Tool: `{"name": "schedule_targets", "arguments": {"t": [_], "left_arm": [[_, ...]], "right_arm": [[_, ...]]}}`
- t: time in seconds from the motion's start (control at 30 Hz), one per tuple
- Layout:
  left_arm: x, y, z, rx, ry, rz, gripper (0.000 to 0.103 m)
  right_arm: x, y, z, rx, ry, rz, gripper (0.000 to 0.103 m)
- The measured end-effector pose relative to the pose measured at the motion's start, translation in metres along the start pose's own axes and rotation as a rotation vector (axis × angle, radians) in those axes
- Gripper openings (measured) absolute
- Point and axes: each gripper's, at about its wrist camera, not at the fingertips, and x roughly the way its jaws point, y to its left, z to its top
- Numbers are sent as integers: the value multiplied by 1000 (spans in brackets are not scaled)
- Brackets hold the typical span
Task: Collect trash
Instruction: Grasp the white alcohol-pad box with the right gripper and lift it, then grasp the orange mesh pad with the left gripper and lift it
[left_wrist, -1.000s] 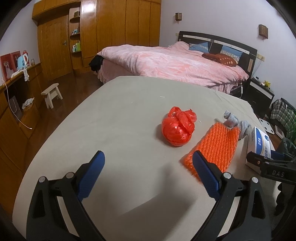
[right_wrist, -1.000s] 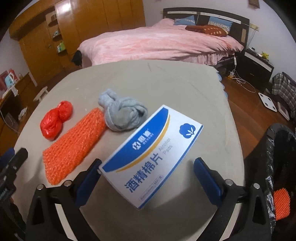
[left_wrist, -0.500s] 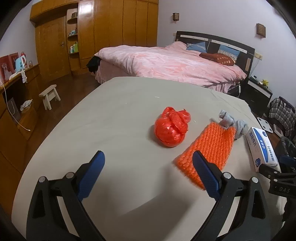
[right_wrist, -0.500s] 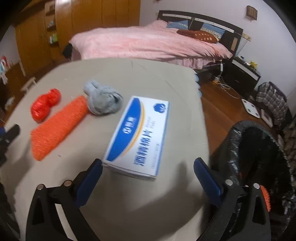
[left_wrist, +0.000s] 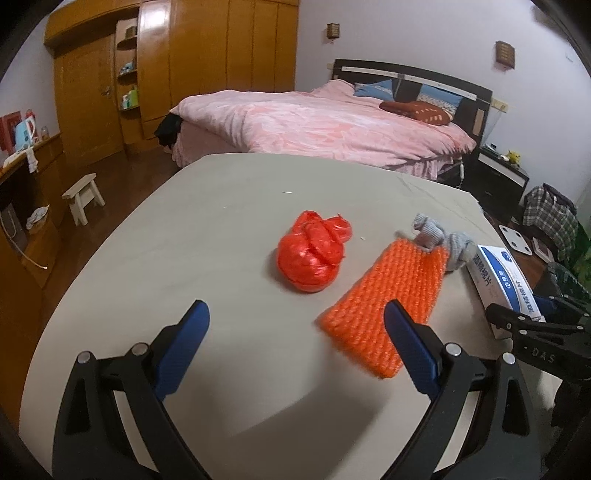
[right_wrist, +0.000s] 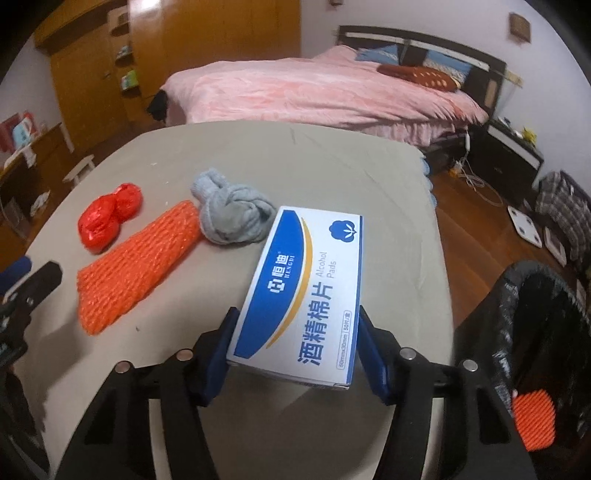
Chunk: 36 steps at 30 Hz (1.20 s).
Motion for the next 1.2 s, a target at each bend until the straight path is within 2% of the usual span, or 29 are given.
{"name": "schedule_targets", "arguments": {"t": [0.2,0.27,0.37,0.6,0.67,0.7,0.77,0.83,1.0,1.2], "left_arm": [[7,-10,0,8,25,-43,92],[13,-15,0,16,54,-70,83],[26,-22,-1,20,107,-101,76],[43,-39,-4,55,182,-142,67],[44,-43,-4,65,184,-158,48],[43,-46,-4,73,184,-168,44],[41,-51,-5,89,182,-186,23],[38,-53,-6,101,170,-178,13],[23,-60,-4,95,132,-176,10],[-12,-71,-2,137,61,-122,10]], "right_arm": [[5,-4,0,21,8,28,61],[4,-4,0,19,8,40,60],[0,-7,0,26,3,56,59],[-9,-12,-2,42,3,88,59],[-12,-14,-2,50,-1,89,59],[-14,-15,-3,52,-4,87,59],[-20,-16,-3,55,-13,82,58],[-26,-17,-5,54,-22,76,58],[-39,-21,-11,63,-36,76,57],[-54,-32,-17,99,-46,107,57]]}}
